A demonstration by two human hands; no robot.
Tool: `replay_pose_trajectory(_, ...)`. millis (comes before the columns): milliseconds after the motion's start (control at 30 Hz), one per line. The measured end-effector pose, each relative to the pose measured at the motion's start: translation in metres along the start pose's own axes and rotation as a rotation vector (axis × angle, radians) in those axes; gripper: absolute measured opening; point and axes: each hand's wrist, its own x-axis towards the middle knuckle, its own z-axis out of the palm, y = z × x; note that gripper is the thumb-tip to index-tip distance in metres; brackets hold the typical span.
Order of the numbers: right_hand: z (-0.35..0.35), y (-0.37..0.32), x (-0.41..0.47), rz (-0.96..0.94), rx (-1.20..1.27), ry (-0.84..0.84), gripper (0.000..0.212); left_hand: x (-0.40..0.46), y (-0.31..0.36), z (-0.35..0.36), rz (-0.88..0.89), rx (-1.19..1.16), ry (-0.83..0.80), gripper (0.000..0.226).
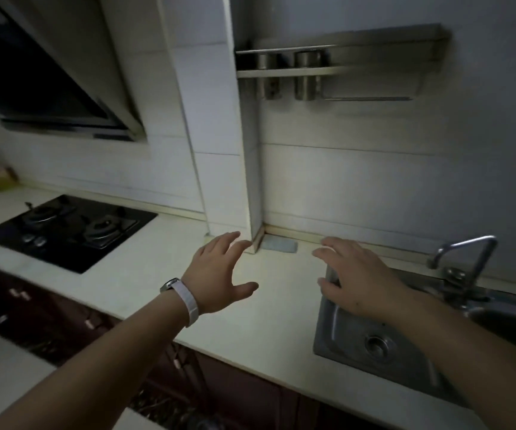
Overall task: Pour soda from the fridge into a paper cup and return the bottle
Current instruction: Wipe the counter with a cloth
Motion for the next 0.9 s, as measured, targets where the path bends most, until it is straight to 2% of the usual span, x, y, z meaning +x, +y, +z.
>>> replay_pose_trajectory(200,0.028,-0.088,0.055,-0.047,-0.021,-0.026,0.056,-0.045,-0.106,-0.02,-0.081,-0.01,0.023,0.091)
replay_pose_trajectory(367,0.039,-0.135,0.076,-0.06,-0.044,-0.052,0.055,-0.072,-0.161,-0.028,-0.122,-0.024,0.017,0.084)
replay_pose_trajectory(900,0.058,-0.18,0.133,-0.112,-0.03,-0.065,0.055,-0.064,-0.211,-0.034,-0.127,-0.035,0.044,0.082)
